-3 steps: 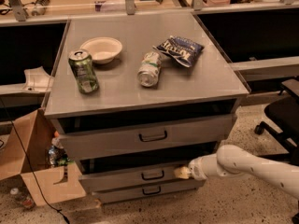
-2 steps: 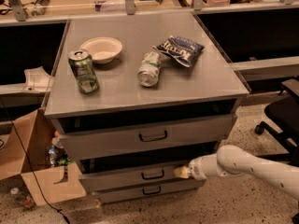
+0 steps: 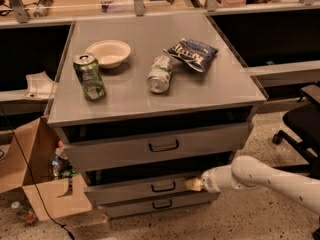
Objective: Close middle drawer
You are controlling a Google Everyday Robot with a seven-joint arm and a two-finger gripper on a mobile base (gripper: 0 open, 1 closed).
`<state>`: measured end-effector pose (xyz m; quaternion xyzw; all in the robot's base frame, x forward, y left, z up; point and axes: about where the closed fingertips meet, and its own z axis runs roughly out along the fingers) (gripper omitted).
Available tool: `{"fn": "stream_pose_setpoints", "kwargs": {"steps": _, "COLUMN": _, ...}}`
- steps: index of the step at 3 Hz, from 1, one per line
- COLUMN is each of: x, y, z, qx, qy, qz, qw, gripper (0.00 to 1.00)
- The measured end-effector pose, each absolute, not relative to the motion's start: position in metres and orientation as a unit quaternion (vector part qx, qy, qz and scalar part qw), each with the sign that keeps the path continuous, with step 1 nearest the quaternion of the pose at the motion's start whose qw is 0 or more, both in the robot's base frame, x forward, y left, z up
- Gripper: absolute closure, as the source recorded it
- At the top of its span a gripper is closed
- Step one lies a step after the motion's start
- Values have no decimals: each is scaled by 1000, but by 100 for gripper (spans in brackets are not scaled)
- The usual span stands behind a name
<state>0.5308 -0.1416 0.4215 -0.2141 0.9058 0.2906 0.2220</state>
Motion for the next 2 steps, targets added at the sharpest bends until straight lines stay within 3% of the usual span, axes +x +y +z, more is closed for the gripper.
{"fn": "stream_pose_setpoints", "kwargs": {"steps": 2, "x": 536, "y": -136, "z": 420, "qx": -209, "qy": 904, "qz": 293, "qw": 230, "gripper": 100}}
